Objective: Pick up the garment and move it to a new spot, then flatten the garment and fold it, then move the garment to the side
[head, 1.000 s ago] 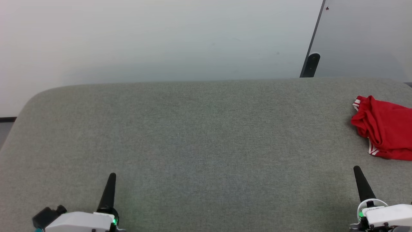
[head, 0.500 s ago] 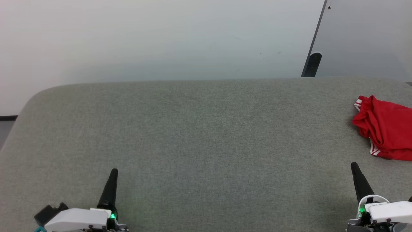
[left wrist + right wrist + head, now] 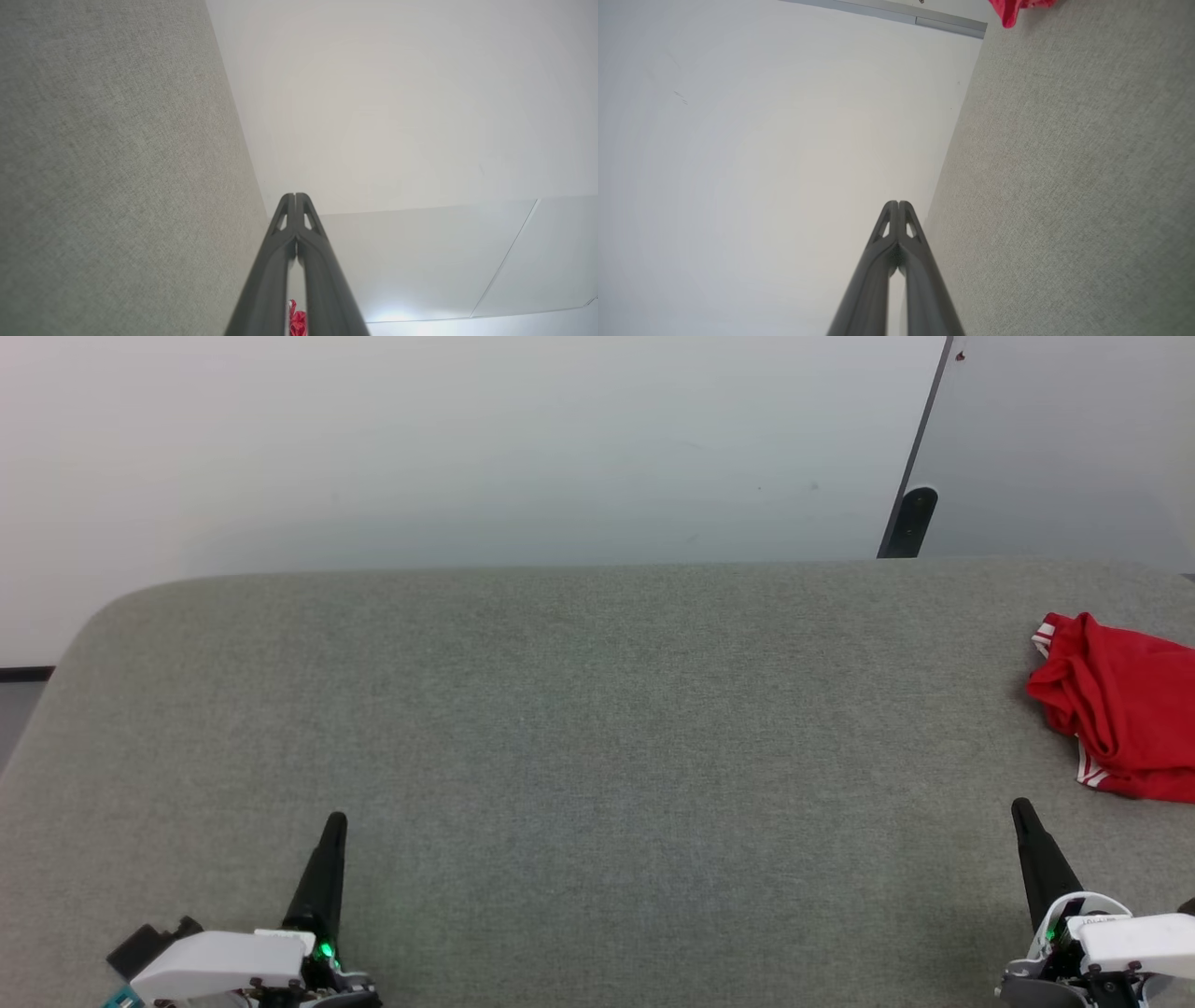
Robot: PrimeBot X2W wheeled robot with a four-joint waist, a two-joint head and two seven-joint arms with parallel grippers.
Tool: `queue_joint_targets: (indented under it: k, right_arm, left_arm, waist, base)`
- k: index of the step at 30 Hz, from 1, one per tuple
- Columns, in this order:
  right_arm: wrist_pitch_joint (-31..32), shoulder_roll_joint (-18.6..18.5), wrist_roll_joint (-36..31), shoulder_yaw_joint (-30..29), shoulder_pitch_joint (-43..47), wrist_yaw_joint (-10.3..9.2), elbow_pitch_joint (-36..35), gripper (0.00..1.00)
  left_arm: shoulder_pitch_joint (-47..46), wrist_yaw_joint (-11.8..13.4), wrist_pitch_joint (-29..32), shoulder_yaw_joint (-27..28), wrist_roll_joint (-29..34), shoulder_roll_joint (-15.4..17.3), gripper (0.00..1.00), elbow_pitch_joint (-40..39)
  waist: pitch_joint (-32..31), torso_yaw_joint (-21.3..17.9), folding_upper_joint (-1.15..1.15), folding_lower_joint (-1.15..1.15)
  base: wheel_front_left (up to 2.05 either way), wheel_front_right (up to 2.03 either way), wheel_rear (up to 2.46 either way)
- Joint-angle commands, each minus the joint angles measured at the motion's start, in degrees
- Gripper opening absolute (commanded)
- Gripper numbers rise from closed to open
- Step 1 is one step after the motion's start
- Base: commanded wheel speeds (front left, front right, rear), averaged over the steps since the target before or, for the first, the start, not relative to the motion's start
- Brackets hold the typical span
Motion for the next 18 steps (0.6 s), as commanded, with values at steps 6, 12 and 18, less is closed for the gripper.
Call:
queue_joint_targets:
  k: [6, 12, 18]
  right_arm:
    - [0.86, 0.28, 3.04, -0.31, -0.96, -0.05, 0.12, 0.0]
    - [1.44, 0.59, 5.26, -0.41, -1.29, -0.05, 0.32, 0.0]
    - [2.03, 0.88, 7.44, -0.51, -1.66, -0.06, 0.47, 0.0]
  left_arm:
    - [-1.03, -0.2, 0.84, 0.32, -2.61, -0.25, 0.0, 0.08]
    - [-1.41, -0.21, 1.47, 0.42, -4.66, -0.45, 0.0, 0.23]
    - [-1.72, -0.22, 2.08, 0.52, -6.65, -0.64, 0.0, 0.37]
  waist:
    - [0.07, 0.1, 0.0, 0.0]
    - [0.15, 0.21, 0.0, 0.0]
    - [0.23, 0.31, 0.0, 0.0]
  base:
    - [0.0, 0.0, 0.0]
    - [0.0, 0.0, 0.0]
    - [0.0, 0.0, 0.0]
